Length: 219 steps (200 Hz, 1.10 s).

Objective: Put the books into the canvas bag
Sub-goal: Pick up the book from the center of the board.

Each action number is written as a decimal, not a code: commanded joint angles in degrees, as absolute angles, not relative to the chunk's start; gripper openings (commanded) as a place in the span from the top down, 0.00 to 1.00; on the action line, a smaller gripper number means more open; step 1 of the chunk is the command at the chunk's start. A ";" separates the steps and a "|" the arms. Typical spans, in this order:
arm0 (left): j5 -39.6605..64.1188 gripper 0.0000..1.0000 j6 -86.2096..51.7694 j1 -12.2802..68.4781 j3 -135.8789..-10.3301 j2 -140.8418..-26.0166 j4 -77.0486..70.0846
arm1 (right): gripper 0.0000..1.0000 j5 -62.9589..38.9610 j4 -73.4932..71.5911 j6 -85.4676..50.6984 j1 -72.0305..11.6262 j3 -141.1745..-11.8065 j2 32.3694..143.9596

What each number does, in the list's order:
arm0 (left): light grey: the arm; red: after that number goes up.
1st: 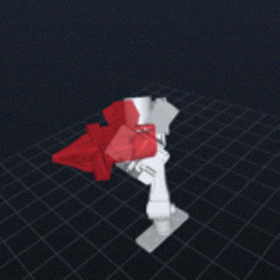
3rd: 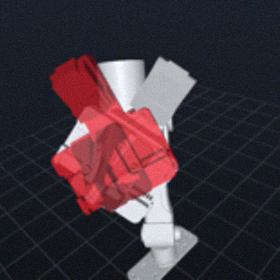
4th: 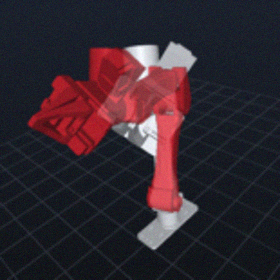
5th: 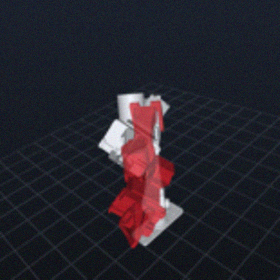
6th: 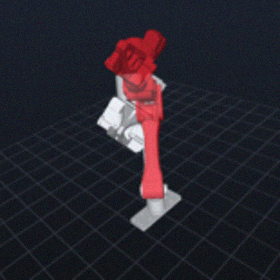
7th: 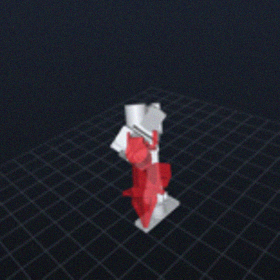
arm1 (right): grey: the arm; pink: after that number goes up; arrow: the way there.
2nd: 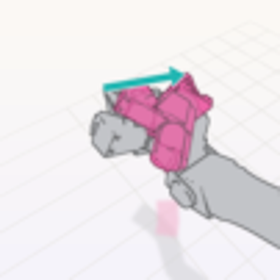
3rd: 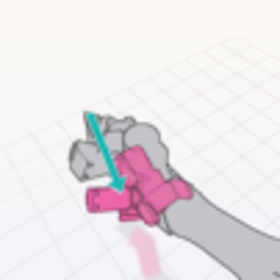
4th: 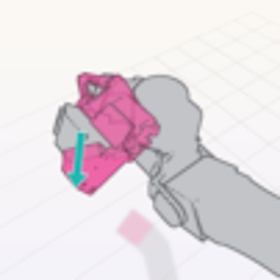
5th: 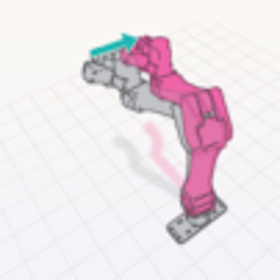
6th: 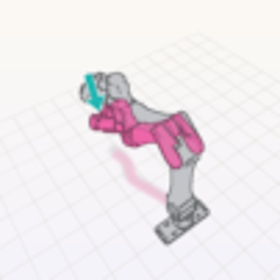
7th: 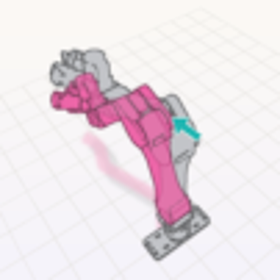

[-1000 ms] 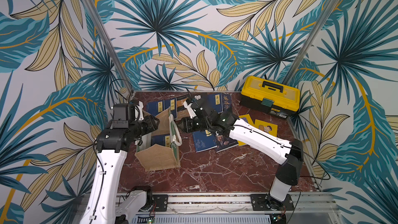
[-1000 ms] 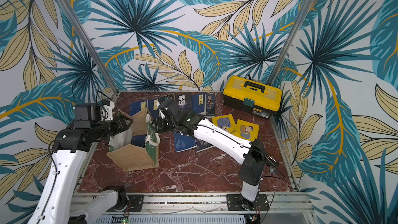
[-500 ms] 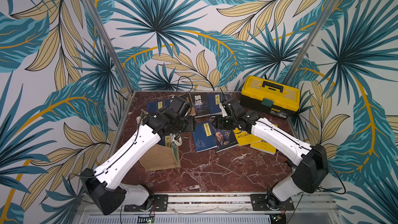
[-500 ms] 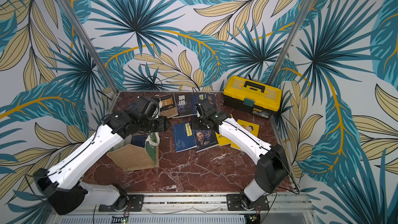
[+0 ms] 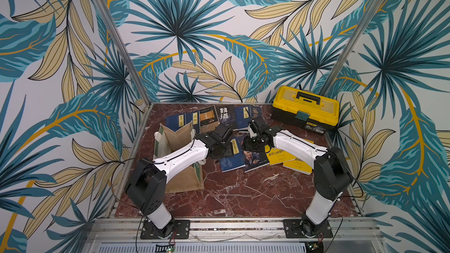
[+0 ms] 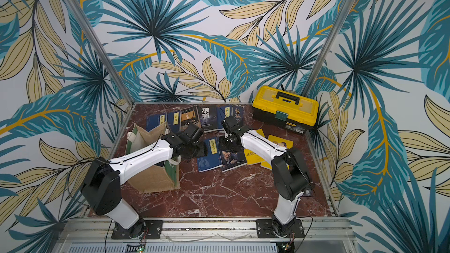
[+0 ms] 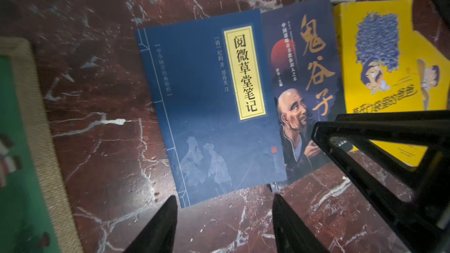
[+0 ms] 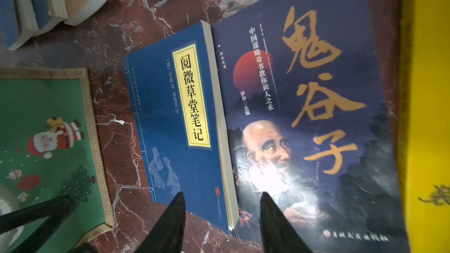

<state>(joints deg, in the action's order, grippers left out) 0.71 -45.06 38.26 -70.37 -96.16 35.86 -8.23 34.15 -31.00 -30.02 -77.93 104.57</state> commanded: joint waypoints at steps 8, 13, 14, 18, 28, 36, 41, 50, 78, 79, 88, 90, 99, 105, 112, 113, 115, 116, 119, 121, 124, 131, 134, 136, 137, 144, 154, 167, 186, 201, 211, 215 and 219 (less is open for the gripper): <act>2.47 0.37 -46.82 36.80 -67.17 -99.80 28.16 | 0.50 -10.62 33.32 -30.32 -29.97 -81.42 108.82; 2.78 0.37 -47.05 36.49 -66.67 -100.28 27.31 | 0.50 -10.47 33.31 -30.26 -29.97 -81.86 109.50; 2.80 0.37 -47.12 36.44 -66.56 -100.37 27.19 | 0.50 -10.46 33.31 -30.16 -29.97 -81.97 109.64; 2.81 0.37 -47.46 36.18 -66.12 -100.74 26.59 | 0.50 -10.47 33.39 -30.09 -29.97 -82.38 110.06; 3.03 0.37 -48.17 35.66 -64.96 -101.64 25.28 | 0.50 -10.46 33.64 -29.68 -29.97 -83.15 111.09; 3.30 0.37 -48.87 35.19 -64.04 -102.29 24.15 | 0.50 -10.48 33.80 -29.45 -30.02 -83.60 111.59; 3.71 0.37 -49.24 34.95 -63.52 -102.66 23.39 | 0.50 -10.45 33.75 -29.16 -30.03 -83.75 111.86; 4.23 0.37 -49.83 34.59 -62.62 -103.36 22.19 | 0.50 -10.37 33.67 -28.94 -29.98 -83.75 112.14; 4.83 0.37 -50.90 34.31 -61.85 -105.26 20.72 | 0.50 -10.14 33.83 -27.77 -30.05 -83.14 113.09; 4.83 0.37 -50.98 34.34 -61.77 -105.28 20.64 | 0.50 -10.12 33.84 -27.73 -30.01 -83.14 113.15; 5.00 0.37 -51.59 34.28 -60.93 -105.53 19.40 | 0.50 -10.28 34.08 -27.45 -30.00 -82.93 113.31; 5.07 0.37 -51.81 34.21 -60.69 -105.59 19.04 | 0.50 -10.35 34.18 -27.43 -29.98 -82.87 113.40; 5.59 0.37 -52.73 34.06 -59.73 -105.80 17.32 | 0.51 -10.45 34.27 -27.25 -29.97 -82.59 113.42; 6.20 0.37 -53.30 33.95 -59.00 -105.95 16.23 | 0.51 -10.55 34.14 -27.13 -29.98 -82.23 113.31; 6.70 0.37 -53.83 33.93 -58.37 -106.07 14.72 | 0.51 -10.59 33.92 -27.16 -30.02 -81.62 113.01; 6.82 0.37 -53.90 33.93 -58.27 -106.08 14.39 | 0.52 -10.53 33.84 -27.16 -30.04 -81.59 112.98; 6.91 0.37 -53.99 33.93 -58.10 -106.13 13.92 | 0.52 -10.45 33.73 -27.16 -30.05 -81.37 112.88; 6.97 0.37 -54.07 33.93 -58.01 -106.15 13.77 | 0.52 -10.46 33.69 -27.20 -30.01 -81.29 112.87; 7.28 0.37 -54.25 33.93 -57.79 -106.17 13.31 | 0.53 -10.47 33.52 -27.24 -29.98 -81.01 112.73; 7.40 0.37 -54.34 33.93 -57.65 -106.22 13.04 | 0.53 -10.46 33.45 -27.24 -29.97 -80.85 112.60; 7.55 0.37 -54.52 33.93 -57.39 -106.25 12.56 | 0.54 -10.46 33.36 -27.29 -29.97 -80.62 112.55; 8.15 0.37 -54.86 33.93 -56.86 -106.35 11.42 | 0.56 -10.50 33.07 -27.31 -30.03 -80.27 112.34; 8.37 0.37 -55.02 33.93 -56.52 -106.39 10.90 | 0.56 -10.52 33.03 -27.33 -29.99 -80.05 112.25; 8.46 0.37 -55.13 33.93 -56.34 -106.42 10.48 | 0.57 -10.52 32.93 -27.33 -29.98 -80.00 112.17; 8.58 0.37 -55.21 33.93 -56.30 -106.43 10.34 | 0.57 -10.53 32.86 -27.33 -30.02 -79.95 112.16; 9.25 0.37 -55.68 33.93 -55.80 -106.51 9.23 | 0.58 -10.59 32.83 -27.35 -29.97 -79.62 111.98; 10.21 0.37 -56.21 33.93 -55.24 -106.61 7.68 | 0.60 -10.81 32.76 -27.32 -30.05 -79.26 111.73; 11.66 0.38 -56.69 34.01 -54.59 -106.78 5.66 | 0.61 -11.07 32.23 -27.30 -29.98 -78.70 111.46; 13.47 0.39 -56.76 34.19 -54.23 -106.87 3.60 | 0.64 -11.12 32.08 -27.02 -29.97 -78.45 111.36; 14.55 0.41 -56.42 34.53 -54.23 -106.79 2.52 | 0.67 -11.12 32.17 -26.81 -30.00 -78.25 111.27; 15.30 0.43 -56.25 34.62 -54.23 -106.57 1.62 | 0.68 -11.04 31.75 -26.81 -30.01 -77.73 111.05; 15.62 0.43 -56.14 34.71 -54.23 -106.48 1.28 | 0.69 -11.07 31.52 -26.80 -30.01 -77.62 111.01; 15.89 0.44 -56.12 34.75 -54.23 -106.39 0.95 | 0.70 -11.05 31.40 -26.78 -29.97 -77.37 111.01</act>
<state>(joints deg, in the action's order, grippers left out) 9.69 -55.57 33.52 -56.51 -104.12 3.22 -9.43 32.80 -27.38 -29.28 -79.48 112.29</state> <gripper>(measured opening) 0.575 0.317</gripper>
